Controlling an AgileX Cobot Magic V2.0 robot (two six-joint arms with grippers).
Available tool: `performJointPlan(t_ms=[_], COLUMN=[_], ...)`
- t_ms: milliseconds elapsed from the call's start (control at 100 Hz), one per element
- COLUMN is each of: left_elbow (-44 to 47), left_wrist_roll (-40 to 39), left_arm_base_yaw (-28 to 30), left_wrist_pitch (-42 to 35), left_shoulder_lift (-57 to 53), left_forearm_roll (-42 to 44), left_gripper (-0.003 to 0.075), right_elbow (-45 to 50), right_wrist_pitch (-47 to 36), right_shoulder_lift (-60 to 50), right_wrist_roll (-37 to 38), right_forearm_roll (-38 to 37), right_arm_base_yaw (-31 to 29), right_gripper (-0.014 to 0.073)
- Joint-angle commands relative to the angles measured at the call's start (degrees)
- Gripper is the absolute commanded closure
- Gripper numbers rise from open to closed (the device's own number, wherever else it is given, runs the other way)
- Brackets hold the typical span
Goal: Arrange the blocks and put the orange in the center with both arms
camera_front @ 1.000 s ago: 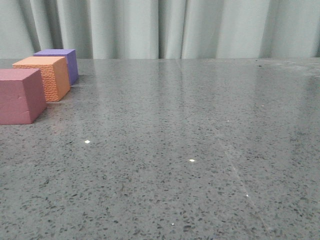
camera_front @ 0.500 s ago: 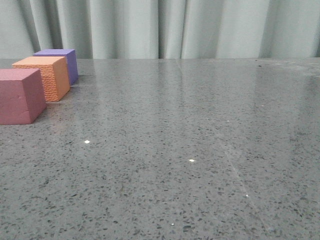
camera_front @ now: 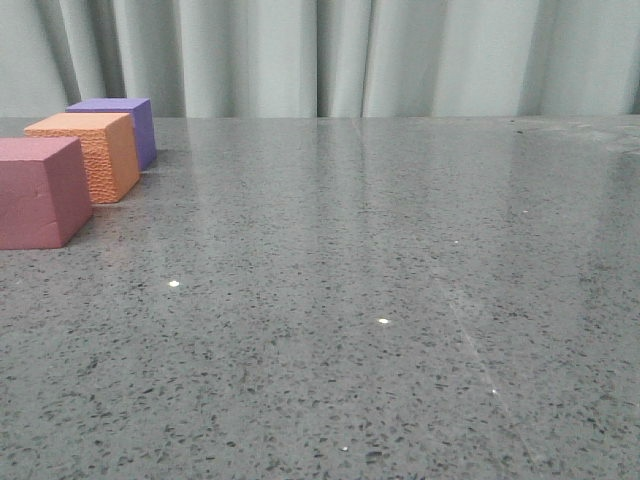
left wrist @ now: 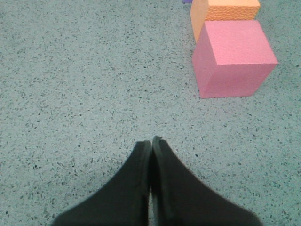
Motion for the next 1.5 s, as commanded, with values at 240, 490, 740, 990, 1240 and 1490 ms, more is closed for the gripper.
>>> performJointPlan(t_ms=[240,490,740,990,1240,1490], left_elbow=[-0.8,5.7,16.3,26.8,33.0,36.2], left_wrist_roll=[0.0,19.4,30.1,30.1,29.9,26.1], left_arm_base_yaw=[-0.2,4.8,13.4,19.8,20.5,20.5], left_wrist_pitch=[-5.1,-21.8,-37.7,-45.6,-47.7,-51.6], left_shoulder_lift=[0.3,-5.2,-13.0,-23.0,-29.2,-30.9], left_forearm_roll=[3.7,-8.3,-18.0,-20.1,-20.0,-17.2], left_gripper=[0.0739,0.0739,0.0739,0.0739,0.0739,0.0739], right_elbow=[-0.8,-0.8,-0.8,-0.8,-0.8,-0.8], right_wrist_pitch=[-4.8,-4.8,-4.8,-4.8,-4.8,-4.7], right_shoulder_lift=[-1.4,-1.4,-1.4,-1.4,-1.4,-1.4], right_wrist_roll=[-0.4,-0.4,-0.4,-0.4,-0.4,-0.4], right_forearm_roll=[0.0,0.0,0.0,0.0,0.0,0.0], right_arm_base_yaw=[-0.4,-0.4,-0.4,-0.4,-0.4,-0.4], right_gripper=[0.0661,0.0661,0.0661,0.0661,0.0661,0.0661])
